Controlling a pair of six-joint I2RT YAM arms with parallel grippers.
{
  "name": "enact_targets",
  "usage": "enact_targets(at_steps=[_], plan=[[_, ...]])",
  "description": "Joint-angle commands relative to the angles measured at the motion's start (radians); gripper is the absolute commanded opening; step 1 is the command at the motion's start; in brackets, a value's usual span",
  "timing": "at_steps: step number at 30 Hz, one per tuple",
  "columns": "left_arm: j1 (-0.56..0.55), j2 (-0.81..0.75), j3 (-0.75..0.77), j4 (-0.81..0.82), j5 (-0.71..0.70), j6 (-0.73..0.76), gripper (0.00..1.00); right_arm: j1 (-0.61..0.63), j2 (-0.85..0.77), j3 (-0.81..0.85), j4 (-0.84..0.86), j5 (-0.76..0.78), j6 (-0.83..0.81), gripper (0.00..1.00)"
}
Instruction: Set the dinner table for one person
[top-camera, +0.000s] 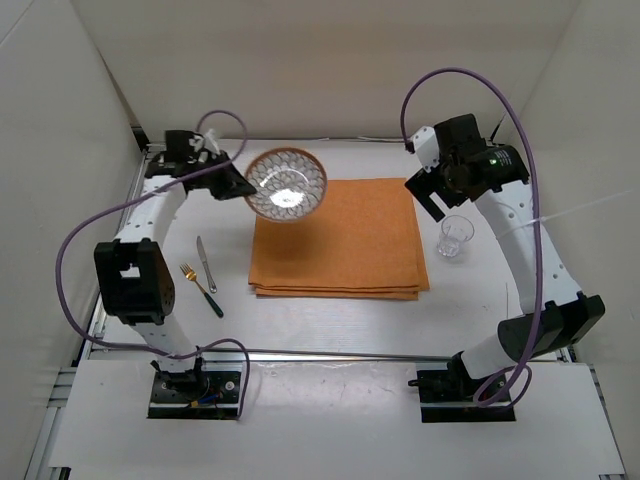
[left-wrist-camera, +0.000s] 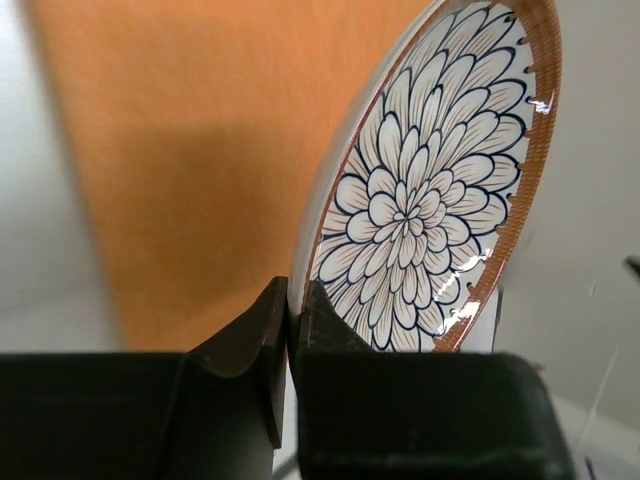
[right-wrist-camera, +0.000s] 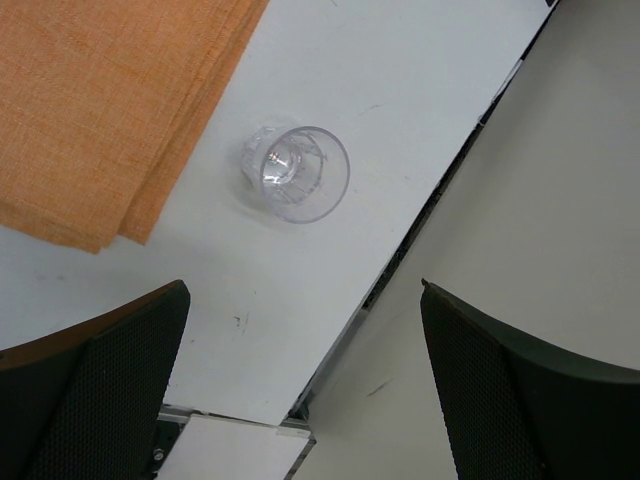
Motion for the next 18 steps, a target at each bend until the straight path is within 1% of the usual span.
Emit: enact_targets(at_steps=[1,3,6,7,10,14,18], plan=[[-0.070,-0.063,-0.092,0.074,0.047,-0.020,0.11,-0.022,-0.023,0.044,0.042,0.042,-0.008,1.00],[-0.122,-0.063,-0.101,0.111,0.022,-0.020,0.11,-0.047,-0.023,0.044,0.064,0.065,-0.008,1.00],[-0.178,-0.022,-0.110,0.134,0.001,-0.029,0.11,-0.070,-0.023,0.035,0.074,0.074,0.017,1.00],[-0.192,-0.010,-0.098,0.162,0.000,-0.029,0.11,-0.070,-0.023,0.035,0.074,0.074,0.017,1.00],[-0.246,0.042,-0.068,0.176,-0.026,-0.029,0.11,-0.090,-0.032,0.026,0.074,0.065,0.026,1.00],[-0.307,0.114,-0.023,0.208,-0.084,-0.008,0.11,-0.111,-0.052,0.005,0.074,0.065,0.017,1.00],[-0.355,0.219,0.044,0.228,-0.105,-0.008,0.11,-0.111,-0.072,-0.017,0.084,0.065,0.008,1.00]])
